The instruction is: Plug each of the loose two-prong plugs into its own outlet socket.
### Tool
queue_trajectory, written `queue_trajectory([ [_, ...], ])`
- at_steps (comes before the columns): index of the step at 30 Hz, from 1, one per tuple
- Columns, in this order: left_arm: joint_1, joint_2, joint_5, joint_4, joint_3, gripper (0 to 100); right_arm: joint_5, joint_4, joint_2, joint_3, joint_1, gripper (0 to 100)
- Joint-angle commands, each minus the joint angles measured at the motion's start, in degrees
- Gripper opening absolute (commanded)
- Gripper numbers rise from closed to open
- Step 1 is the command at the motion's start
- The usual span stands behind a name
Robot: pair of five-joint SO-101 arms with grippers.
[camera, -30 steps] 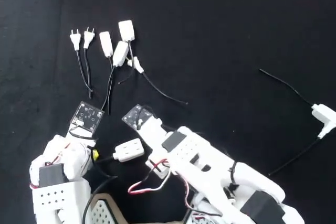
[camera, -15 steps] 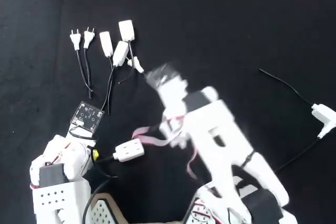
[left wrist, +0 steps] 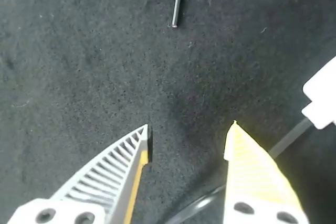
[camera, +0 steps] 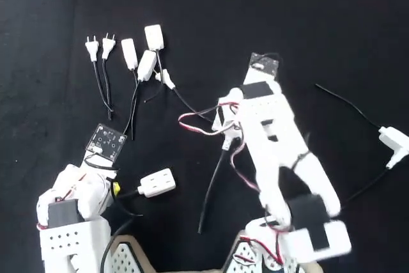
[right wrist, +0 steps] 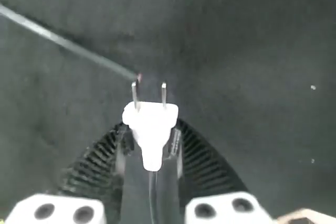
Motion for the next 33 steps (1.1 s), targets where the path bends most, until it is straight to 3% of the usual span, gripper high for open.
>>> queue_trajectory([
  [1, -0.2, -0.2, -0.5, 0.4, -0.1, 24, -1.4, -3.0, 1.5, -3.3, 3.3, 1.5],
  [4, -0.2, -0.2, -0.5, 0.4, -0.1, 24, 0.3, -3.1, 1.9, -3.3, 4.0, 1.5],
  [8, -0.2, -0.2, -0.5, 0.4, -0.1, 24, 11.9, -0.5, 1.8, -3.2, 4.0, 1.5],
  [12, -0.2, -0.2, -0.5, 0.4, -0.1, 24, 15.8, 3.3, 2.0, -3.0, 3.4, 1.6],
  [15, -0.2, -0.2, -0.5, 0.4, -0.1, 24, 32.2, 6.2, 2.0, -3.0, 0.5, 1.5],
  [19, -0.2, -0.2, -0.5, 0.4, -0.1, 24, 64.1, 7.6, 1.4, -5.1, -2.7, 1.5],
  [24, -0.2, -0.2, -0.5, 0.4, -0.1, 24, 88.2, 7.2, 1.7, -7.4, -4.6, 1.5],
  [29, -0.2, -0.2, -0.5, 0.4, -0.1, 24, 102.5, 3.1, 1.8, -7.3, -8.6, 1.3],
  [33, -0.2, -0.2, -0.5, 0.4, -0.1, 24, 104.0, 1.1, 2.9, -4.2, -11.8, 1.5],
])
